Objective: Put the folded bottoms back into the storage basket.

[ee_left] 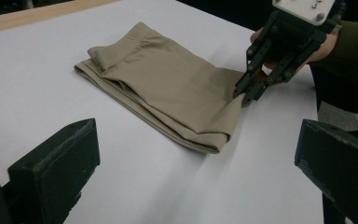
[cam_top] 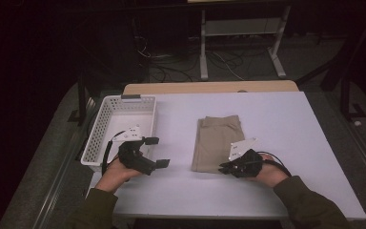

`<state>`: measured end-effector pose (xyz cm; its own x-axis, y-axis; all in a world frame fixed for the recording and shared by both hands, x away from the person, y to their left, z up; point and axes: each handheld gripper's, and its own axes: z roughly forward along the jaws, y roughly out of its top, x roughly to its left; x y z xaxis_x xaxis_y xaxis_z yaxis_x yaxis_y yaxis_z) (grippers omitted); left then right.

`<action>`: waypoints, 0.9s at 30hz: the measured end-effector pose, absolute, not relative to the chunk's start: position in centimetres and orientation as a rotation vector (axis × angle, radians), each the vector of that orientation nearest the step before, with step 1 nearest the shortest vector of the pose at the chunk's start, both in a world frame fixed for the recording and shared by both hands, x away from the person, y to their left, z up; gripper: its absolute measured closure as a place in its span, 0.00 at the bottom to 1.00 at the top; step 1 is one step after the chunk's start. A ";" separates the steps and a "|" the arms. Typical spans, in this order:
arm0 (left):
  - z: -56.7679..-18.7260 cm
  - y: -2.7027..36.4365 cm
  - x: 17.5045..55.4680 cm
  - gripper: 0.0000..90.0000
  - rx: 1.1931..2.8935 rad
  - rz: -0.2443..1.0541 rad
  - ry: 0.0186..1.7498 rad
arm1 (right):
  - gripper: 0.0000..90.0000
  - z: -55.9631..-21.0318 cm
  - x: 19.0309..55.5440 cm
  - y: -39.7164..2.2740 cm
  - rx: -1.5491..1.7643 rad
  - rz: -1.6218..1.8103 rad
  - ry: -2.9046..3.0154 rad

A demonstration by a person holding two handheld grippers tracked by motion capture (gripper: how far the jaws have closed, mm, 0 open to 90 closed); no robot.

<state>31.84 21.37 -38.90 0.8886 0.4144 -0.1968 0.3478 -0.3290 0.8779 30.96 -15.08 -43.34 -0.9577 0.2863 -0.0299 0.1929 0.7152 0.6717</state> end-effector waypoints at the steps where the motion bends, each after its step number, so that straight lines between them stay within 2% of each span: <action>1: -38.9 21.4 31.8 0.00 1.945 0.075 0.559 | 0.90 -43.3 31.0 -15.1 0.391 1.069 2.786; 27: -38.9 21.4 31.9 0.00 1.944 0.075 0.562 | 0.90 -43.1 27.6 -16.1 0.348 1.108 2.846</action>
